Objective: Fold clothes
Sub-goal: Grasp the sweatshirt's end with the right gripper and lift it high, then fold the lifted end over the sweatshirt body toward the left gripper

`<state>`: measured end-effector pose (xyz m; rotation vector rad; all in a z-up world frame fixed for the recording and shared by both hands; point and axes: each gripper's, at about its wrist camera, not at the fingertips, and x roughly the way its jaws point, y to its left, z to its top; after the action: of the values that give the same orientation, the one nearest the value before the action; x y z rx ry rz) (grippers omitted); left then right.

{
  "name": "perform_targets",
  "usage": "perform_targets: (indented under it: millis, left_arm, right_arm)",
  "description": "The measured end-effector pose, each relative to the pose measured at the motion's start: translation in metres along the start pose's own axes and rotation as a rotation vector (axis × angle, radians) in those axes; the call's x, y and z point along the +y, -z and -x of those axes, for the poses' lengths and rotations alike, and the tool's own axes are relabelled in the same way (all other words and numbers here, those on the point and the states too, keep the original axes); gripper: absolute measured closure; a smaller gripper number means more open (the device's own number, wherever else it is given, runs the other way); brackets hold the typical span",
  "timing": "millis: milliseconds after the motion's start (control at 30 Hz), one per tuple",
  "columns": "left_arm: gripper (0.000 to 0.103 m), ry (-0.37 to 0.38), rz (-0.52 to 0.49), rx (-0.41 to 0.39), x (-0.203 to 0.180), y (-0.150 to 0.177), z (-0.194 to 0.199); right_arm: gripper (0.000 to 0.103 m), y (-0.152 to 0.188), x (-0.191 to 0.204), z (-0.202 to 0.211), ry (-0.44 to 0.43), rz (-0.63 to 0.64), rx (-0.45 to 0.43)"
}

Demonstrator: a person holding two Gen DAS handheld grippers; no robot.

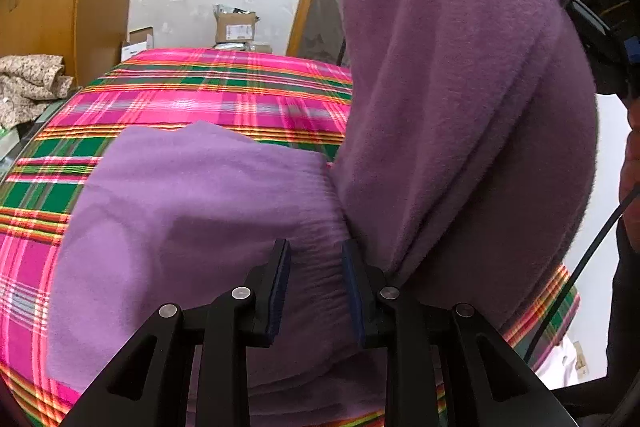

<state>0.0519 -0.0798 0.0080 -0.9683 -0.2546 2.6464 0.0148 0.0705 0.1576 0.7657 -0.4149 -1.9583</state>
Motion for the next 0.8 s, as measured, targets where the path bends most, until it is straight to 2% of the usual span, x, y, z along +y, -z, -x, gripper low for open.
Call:
perform_targets:
  millis: [333,567,733,800]
  left_arm:
    - [0.076,-0.101,0.102,-0.098,0.046,0.0,0.041]
    - [0.076,-0.159,0.148,-0.131,0.07,0.006,0.066]
    - [0.076,-0.165,0.157,-0.136,0.078,0.014,0.078]
    - [0.076,-0.155,0.152,-0.141,0.077,0.016,0.081]
  right_arm:
    - [0.091,0.005,-0.005,-0.06,-0.034,-0.019,0.109]
    - [0.091,0.019,-0.017,-0.117,-0.024,-0.026,0.223]
    - [0.09,0.034,-0.027,-0.154,0.006,-0.033,0.3]
    - [0.087,0.04,-0.032,-0.168,0.011,-0.038,0.334]
